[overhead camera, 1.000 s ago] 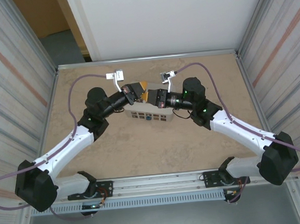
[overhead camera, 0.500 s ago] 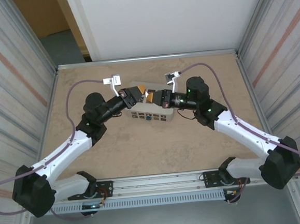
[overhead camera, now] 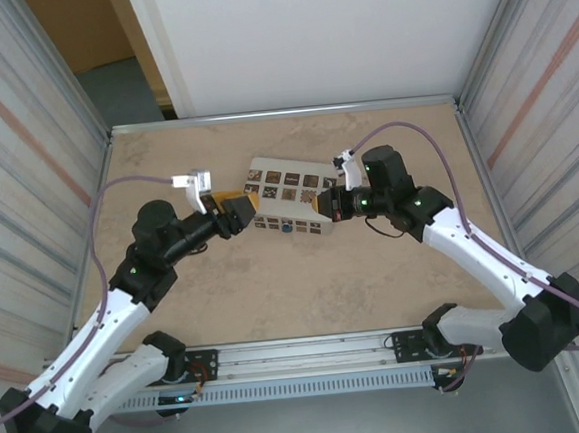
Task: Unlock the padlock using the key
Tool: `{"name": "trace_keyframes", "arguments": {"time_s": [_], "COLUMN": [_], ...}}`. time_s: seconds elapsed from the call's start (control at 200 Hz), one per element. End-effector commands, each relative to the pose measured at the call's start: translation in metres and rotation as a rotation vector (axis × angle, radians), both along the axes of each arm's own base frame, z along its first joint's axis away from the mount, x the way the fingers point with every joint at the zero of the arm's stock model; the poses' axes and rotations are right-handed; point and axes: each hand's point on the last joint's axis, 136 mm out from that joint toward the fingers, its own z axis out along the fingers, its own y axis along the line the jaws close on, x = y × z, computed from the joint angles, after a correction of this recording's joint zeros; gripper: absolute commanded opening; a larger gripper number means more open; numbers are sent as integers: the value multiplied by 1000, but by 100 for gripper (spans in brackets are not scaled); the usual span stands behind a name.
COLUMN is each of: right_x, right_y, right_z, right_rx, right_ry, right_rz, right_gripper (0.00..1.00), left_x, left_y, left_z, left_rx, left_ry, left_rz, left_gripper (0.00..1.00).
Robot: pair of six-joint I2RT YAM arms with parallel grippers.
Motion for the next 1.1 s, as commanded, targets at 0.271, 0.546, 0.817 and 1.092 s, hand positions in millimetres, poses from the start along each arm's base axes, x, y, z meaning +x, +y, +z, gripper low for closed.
{"name": "trace_keyframes", "arguments": {"time_s": [0.271, 0.546, 0.817, 1.092], "right_x": [28, 54, 74, 82], "right_y": [2, 13, 24, 22], "right_z": [-54, -85, -109, -130], "right_rx": [-14, 25, 81, 73], "right_ry": [115, 217, 262, 295], "right_rz": [48, 3, 1, -22], "right_gripper": [0, 0, 0, 0], "left_x": [-11, -6, 4, 15], "left_y": [19, 15, 9, -1], "left_z": [-102, -130, -149, -171], "left_rx": [209, 208, 174, 208], "left_ry": [166, 194, 218, 259], "left_rz": [35, 33, 48, 26], "left_gripper": [72, 74, 75, 75]}}
